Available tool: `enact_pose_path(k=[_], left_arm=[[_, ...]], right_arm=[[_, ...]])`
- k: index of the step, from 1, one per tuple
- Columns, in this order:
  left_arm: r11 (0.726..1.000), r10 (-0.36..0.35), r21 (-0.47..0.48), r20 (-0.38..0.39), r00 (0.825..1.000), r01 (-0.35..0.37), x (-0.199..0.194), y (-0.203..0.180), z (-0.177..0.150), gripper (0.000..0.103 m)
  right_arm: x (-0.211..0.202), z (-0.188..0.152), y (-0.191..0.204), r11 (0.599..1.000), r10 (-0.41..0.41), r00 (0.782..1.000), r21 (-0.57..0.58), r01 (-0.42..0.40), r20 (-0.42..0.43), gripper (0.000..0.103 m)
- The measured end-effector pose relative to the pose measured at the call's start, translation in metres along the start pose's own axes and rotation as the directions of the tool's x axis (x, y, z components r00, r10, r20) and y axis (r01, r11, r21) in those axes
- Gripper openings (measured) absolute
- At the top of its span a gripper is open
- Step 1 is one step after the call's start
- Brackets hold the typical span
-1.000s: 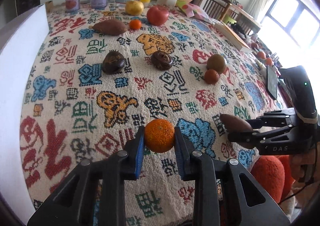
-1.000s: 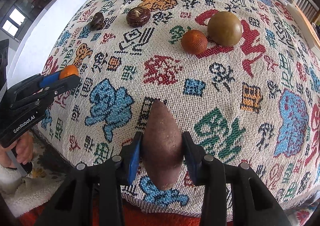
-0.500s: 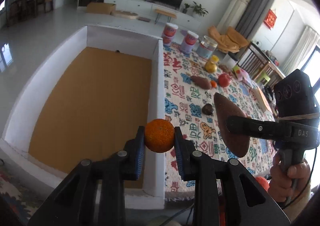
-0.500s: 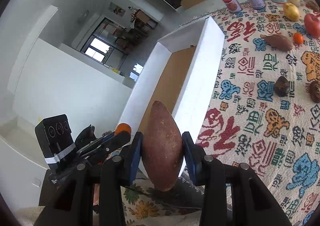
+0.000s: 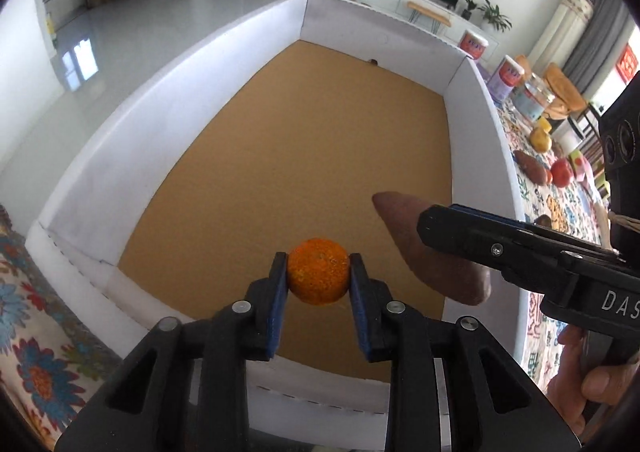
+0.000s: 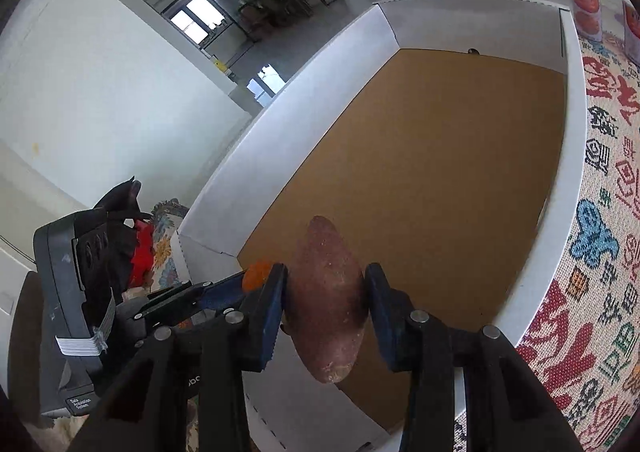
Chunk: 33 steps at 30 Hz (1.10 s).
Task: Organize fruits
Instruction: 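Carry both fruits into the white-walled box and open both grippers, then withdraw both open grippers from the box back over the table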
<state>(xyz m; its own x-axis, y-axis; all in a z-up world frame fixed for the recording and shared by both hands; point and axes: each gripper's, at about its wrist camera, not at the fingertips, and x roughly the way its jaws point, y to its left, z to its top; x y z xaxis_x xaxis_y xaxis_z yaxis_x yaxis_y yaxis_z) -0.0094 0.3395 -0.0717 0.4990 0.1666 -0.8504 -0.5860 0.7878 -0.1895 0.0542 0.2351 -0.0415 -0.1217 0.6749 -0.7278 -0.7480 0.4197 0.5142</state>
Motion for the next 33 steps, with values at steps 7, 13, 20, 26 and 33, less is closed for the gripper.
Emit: enact_pose_path(k=[7, 13, 20, 26, 33], left_arm=[[1.0, 0.007, 0.009, 0.027, 1.0, -0.007, -0.003, -0.014, -0.004, 0.061], [0.995, -0.065, 0.082, 0.096, 0.993, 0.058, -0.028, -0.063, -0.014, 0.091], [0.934, -0.254, 0.265, 0.018, 0.967, 0.241, -0.026, -0.175, -0.047, 0.097], [0.887, -0.237, 0.394, -0.063, 0.969, 0.243, 0.036, -0.266, -0.084, 0.097], [0.923, -0.126, 0.37, 0.029, 0.992, 0.106, 0.105, -0.284, -0.069, 0.097]], right_arm=[[-0.012, 0.001, -0.004, 1.0, -0.023, 0.996, 0.013, 0.022, 0.082, 0.056], [-0.101, -0.045, -0.039, 0.969, -0.232, 0.932, -0.013, 0.245, 0.277, 0.086], [-0.239, -0.126, -0.148, 0.767, -0.641, 0.689, 0.298, 0.568, 0.339, 0.101], [-0.318, -0.216, -0.298, 0.34, -0.926, 0.369, 0.6, 0.725, 0.079, 0.103], [-0.352, -0.27, -0.402, 0.219, -0.921, 0.381, 0.697, 0.683, -0.083, 0.103]])
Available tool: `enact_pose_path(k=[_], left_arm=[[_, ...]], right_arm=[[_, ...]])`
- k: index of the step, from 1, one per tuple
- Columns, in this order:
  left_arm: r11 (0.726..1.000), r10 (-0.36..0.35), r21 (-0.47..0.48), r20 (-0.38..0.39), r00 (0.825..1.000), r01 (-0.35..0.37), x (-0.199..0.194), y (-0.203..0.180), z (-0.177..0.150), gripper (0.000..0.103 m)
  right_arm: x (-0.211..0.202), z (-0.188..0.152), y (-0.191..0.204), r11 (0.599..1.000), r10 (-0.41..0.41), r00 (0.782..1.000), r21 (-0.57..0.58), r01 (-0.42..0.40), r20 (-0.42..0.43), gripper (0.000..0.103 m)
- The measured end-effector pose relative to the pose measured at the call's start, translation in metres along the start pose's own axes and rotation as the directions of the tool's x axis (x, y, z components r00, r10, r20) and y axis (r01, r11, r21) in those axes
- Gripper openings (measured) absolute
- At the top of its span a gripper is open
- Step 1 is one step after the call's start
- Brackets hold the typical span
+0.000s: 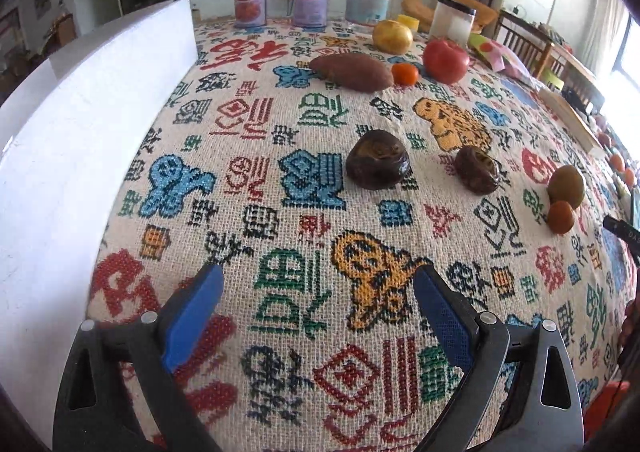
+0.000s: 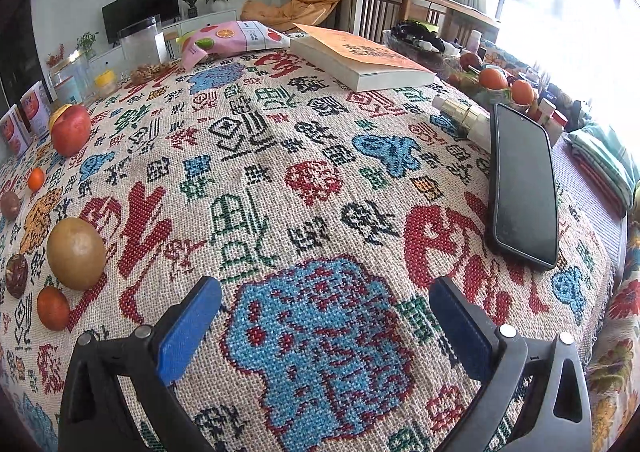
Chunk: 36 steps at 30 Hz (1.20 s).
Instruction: Organize fruits
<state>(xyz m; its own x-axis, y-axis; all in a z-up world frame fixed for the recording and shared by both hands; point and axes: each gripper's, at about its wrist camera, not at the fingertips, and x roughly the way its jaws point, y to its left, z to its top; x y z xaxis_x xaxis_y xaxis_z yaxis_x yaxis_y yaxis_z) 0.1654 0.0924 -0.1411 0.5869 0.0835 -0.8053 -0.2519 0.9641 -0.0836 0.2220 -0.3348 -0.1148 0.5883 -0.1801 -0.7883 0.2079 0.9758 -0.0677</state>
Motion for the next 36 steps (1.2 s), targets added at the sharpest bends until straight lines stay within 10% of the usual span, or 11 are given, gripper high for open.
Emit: enact_pose_path(k=[36], left_arm=[[0.998, 0.056, 0.023, 0.007, 0.998, -0.056, 0.014, -0.007, 0.001, 0.102]], right_arm=[[0.032, 0.019, -0.009, 0.999, 0.045, 0.998, 0.027, -0.044, -0.045, 0.103]])
